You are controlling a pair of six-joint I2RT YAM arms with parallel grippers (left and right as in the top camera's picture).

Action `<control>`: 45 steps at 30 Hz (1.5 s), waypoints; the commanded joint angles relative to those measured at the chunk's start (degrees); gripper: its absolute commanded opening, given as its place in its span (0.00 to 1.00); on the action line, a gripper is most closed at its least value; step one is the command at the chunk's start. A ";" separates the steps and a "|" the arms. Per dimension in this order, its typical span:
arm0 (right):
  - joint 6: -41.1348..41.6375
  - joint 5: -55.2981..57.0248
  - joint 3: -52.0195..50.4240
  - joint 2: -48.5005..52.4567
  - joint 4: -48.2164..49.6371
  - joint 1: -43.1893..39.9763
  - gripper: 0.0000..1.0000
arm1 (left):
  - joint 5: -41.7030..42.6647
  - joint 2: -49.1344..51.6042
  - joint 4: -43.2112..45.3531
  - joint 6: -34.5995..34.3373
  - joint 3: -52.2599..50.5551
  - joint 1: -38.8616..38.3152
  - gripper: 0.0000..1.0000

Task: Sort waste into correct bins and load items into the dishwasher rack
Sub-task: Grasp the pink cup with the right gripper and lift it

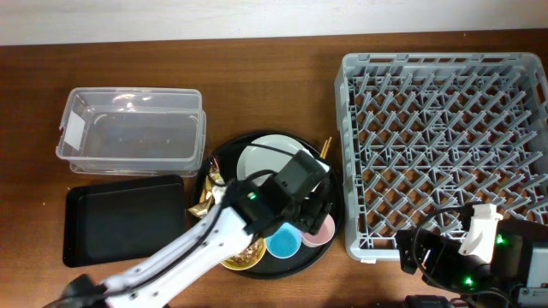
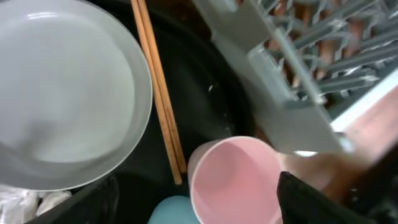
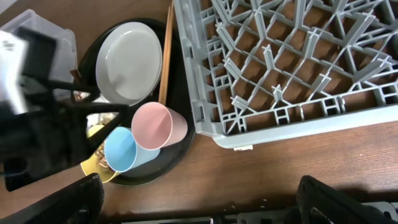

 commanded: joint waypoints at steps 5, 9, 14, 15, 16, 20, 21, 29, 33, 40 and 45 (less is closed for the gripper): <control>0.24 0.74 -0.04 -0.24 -0.66 0.31 0.98 | -0.85 11.61 1.18 0.46 0.52 -0.28 0.47; 0.24 0.74 -0.35 -0.24 -0.68 0.31 0.98 | -0.59 12.00 1.16 0.46 0.52 -0.31 0.16; 0.24 1.70 -0.35 -0.24 -0.74 0.31 0.98 | 1.27 10.58 -1.95 0.42 6.73 -0.22 0.01; 0.22 2.99 -0.35 -0.24 -1.11 0.31 0.98 | 1.31 8.70 -4.81 0.39 9.33 0.09 0.00; 0.22 3.48 -0.35 -0.24 -1.27 0.31 0.98 | 1.29 6.64 -7.39 -0.35 10.99 0.59 0.00; -5.55 -2.34 -0.28 -0.24 0.35 0.31 0.97 | 14.49 -5.07 -11.30 -1.09 12.90 6.25 0.01; -13.05 -12.50 -0.26 -0.24 1.99 0.31 0.95 | 23.02 -8.24 -10.93 -1.09 12.90 8.90 0.00; -22.49 -66.90 -0.26 -0.24 26.51 0.31 0.98 | 63.34 -17.75 -0.74 -2.67 12.90 19.12 0.01; -20.11 -66.27 -0.28 -0.02 31.41 0.31 0.99 | 69.72 -17.75 4.07 -5.03 12.90 19.10 0.00; -17.31 -66.31 -0.28 -0.02 32.28 0.31 0.88 | 68.15 -17.68 7.82 -5.60 12.90 18.71 0.00; -13.20 -67.08 -0.28 -0.02 37.83 0.31 0.81 | 56.76 -17.59 9.92 -5.60 12.90 11.65 0.00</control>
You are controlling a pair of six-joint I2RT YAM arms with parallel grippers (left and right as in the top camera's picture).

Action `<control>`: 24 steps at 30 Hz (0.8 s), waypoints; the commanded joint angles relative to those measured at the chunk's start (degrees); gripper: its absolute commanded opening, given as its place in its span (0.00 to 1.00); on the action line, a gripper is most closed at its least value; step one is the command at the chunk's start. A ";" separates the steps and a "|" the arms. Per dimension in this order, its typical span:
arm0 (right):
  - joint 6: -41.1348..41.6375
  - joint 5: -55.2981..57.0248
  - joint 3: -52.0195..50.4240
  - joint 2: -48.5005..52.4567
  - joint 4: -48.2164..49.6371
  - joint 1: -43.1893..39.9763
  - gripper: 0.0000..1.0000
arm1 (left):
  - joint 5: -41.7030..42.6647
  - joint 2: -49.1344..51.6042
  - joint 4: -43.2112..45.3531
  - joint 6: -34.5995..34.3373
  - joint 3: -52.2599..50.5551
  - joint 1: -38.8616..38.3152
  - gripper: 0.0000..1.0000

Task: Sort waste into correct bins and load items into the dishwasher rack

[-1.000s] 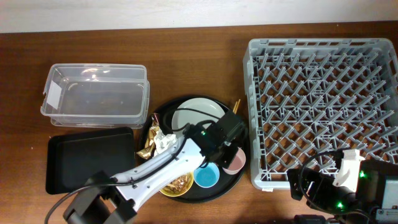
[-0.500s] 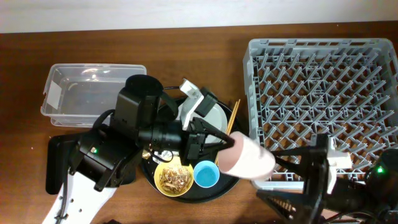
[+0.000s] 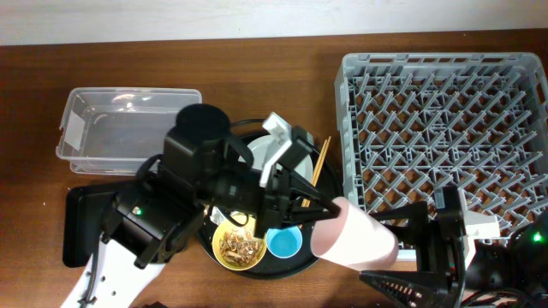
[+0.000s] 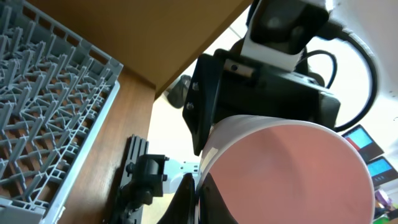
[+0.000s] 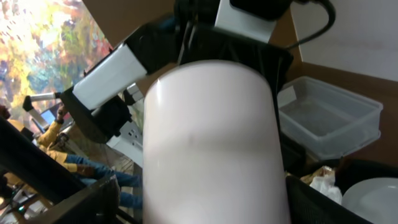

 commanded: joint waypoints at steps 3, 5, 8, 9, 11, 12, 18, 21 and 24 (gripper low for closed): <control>2.03 -4.44 0.46 -0.17 0.92 0.26 0.76 | -9.18 0.39 4.90 -0.57 0.61 -5.05 0.00; 2.01 -5.18 0.46 -0.17 0.94 0.26 0.76 | -9.46 0.48 5.79 -0.57 0.61 -5.05 0.00; 1.75 -4.98 0.44 -0.17 0.26 0.26 0.84 | -9.66 0.48 7.43 -0.57 0.61 -5.03 0.00; 1.75 -4.46 0.44 -0.17 0.31 0.26 0.84 | -9.64 0.48 7.41 -0.57 0.61 -4.87 0.00; 1.75 -3.72 0.44 -0.17 0.31 0.26 0.80 | -9.38 0.48 7.15 -0.59 0.61 -4.02 0.01; 1.75 -3.69 0.44 -0.17 0.33 0.26 0.74 | -9.14 0.48 7.15 -0.59 0.61 -3.85 0.00; 1.86 0.28 0.46 -0.17 0.48 0.24 0.57 | -11.41 0.48 6.47 -0.50 0.61 -3.54 1.00; 2.05 9.22 0.48 -0.17 -2.32 0.24 0.56 | -17.25 0.48 0.04 1.86 0.61 2.45 1.00; 6.56 35.69 0.48 -0.17 -12.26 0.24 0.56 | -27.56 0.48 -15.26 1.84 0.61 9.35 1.00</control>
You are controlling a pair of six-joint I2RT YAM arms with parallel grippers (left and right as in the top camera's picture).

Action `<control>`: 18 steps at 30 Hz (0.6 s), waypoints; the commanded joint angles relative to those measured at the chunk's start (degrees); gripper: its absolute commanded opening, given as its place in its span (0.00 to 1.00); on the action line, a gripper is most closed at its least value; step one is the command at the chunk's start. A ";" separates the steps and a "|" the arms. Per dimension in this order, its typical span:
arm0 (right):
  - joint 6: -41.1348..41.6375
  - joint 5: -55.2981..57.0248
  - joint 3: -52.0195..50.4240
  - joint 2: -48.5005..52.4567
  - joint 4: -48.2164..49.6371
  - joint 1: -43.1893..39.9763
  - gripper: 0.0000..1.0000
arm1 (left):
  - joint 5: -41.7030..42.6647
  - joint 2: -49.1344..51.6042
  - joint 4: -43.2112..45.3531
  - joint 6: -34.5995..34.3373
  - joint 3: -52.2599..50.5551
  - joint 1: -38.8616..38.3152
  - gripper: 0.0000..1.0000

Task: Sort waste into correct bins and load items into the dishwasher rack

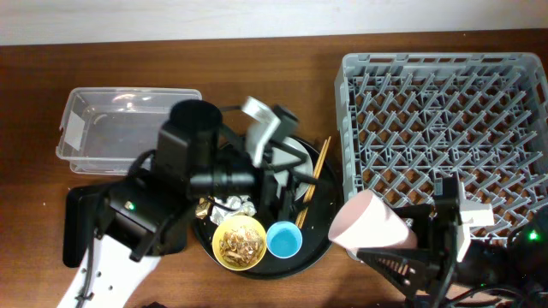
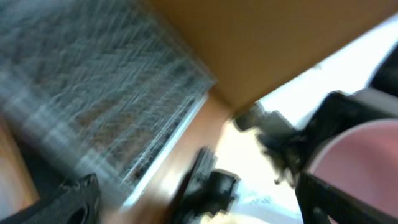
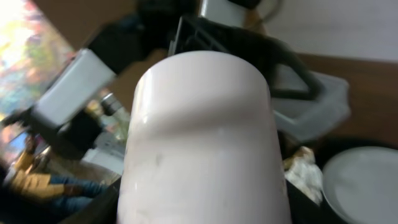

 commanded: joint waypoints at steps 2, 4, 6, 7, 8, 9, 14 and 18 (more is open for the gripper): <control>11.30 49.24 0.17 -0.17 -12.50 0.24 0.56 | -8.98 0.09 -11.67 1.07 0.00 5.75 1.00; 17.22 69.96 0.17 -0.07 -17.68 0.24 0.56 | -8.96 0.09 -13.97 2.62 0.00 5.68 1.00; 22.32 87.91 0.17 1.40 -23.02 0.24 0.57 | -9.01 0.09 -15.91 3.52 0.00 5.68 1.00; 23.10 91.30 0.15 2.43 -23.98 0.24 0.57 | -8.98 0.09 -16.31 3.65 0.00 5.68 1.00; 23.80 94.01 0.15 4.79 -24.85 0.24 0.57 | -8.98 0.09 -16.39 3.65 0.00 5.68 1.00; 23.82 94.51 0.15 7.26 -24.92 0.09 0.57 | -8.98 0.09 -16.39 3.65 0.00 5.68 1.00; 23.67 87.80 0.17 24.68 -24.46 -13.31 0.57 | -8.98 0.09 -19.21 3.67 0.00 5.68 1.00; 15.43 71.38 0.17 35.01 -20.09 -28.09 0.56 | -8.96 0.09 -19.34 3.65 0.00 5.68 1.00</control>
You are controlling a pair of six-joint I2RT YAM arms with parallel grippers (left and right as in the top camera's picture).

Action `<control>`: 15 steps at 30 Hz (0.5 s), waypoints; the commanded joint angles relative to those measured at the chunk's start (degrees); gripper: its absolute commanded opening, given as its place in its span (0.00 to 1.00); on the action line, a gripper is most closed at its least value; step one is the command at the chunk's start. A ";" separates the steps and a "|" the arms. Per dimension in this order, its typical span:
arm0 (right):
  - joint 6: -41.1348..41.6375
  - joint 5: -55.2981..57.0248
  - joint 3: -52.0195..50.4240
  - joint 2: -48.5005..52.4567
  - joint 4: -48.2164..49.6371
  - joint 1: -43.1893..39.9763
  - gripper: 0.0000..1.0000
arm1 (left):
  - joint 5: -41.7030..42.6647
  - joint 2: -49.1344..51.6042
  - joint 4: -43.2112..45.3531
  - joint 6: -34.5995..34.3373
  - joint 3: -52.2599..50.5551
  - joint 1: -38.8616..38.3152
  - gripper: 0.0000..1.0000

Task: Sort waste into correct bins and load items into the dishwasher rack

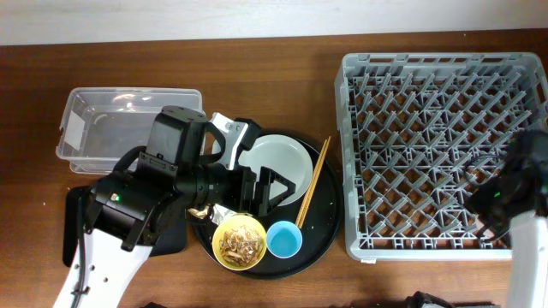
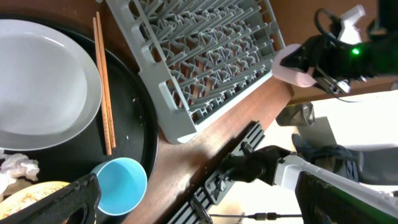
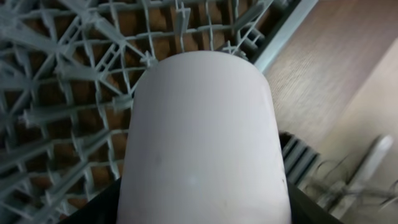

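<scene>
A pink cup (image 3: 202, 143) fills the right wrist view, with my right gripper (image 3: 202, 193) shut on it above the right front part of the grey dishwasher rack (image 1: 437, 145). The left wrist view shows the cup (image 2: 297, 62) far off past the rack. In the overhead view it is hidden under the right arm (image 1: 518, 205). My left gripper (image 1: 265, 192) hangs open and empty over the round black tray (image 1: 330, 218). The tray holds a white plate (image 1: 278, 161), chopsticks (image 1: 312, 184), a blue cup (image 1: 283, 239) and a yellow bowl (image 1: 239, 242) of scraps.
A clear plastic bin (image 1: 128, 128) stands at the back left, with a black rectangular bin (image 1: 81, 227) in front of it, partly under the left arm. A crumpled wrapper (image 2: 15, 167) lies on the tray's left side. Bare wooden table runs along the front edge.
My right gripper has carried the pink cup from the table's front, between tray and rack, to over the rack's right front part. The left gripper now points down at the tray.
The pink cup stood on the tray beside the blue cup, under my open left gripper. Then the left gripper held it raised against the right gripper. Later the right gripper held it and the left was apart. Now the cup is over the rack.
</scene>
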 commanded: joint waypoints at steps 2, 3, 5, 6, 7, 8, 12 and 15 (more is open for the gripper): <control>-5.92 -14.53 0.17 8.79 2.40 -9.20 0.57 | -0.09 -0.24 -0.07 0.94 0.20 0.17 1.00; -5.86 -14.86 0.17 11.37 3.45 -9.66 0.57 | -0.09 -0.24 -0.07 0.92 0.20 0.17 1.00; -5.88 -18.05 0.17 17.20 6.78 -9.81 0.57 | -0.13 -0.24 -0.04 0.94 0.20 0.17 1.00; -5.68 -18.05 0.17 19.21 7.80 -9.81 0.62 | -0.11 -0.24 -0.07 0.94 0.20 0.17 1.00; -5.66 -18.05 0.17 20.98 8.66 -9.84 0.73 | -0.09 -0.24 -0.07 0.94 0.20 0.17 1.00; -5.66 -18.36 0.20 21.99 9.05 -9.84 0.78 | -0.11 -0.24 -0.07 0.94 0.20 0.17 1.00; -5.68 -19.12 2.16 19.69 6.51 -9.77 0.81 | -0.09 -0.24 -0.09 0.94 0.20 0.17 1.00; -7.82 -22.40 2.45 11.96 3.91 -8.92 0.81 | -0.09 -0.24 -0.09 0.96 0.20 0.17 1.00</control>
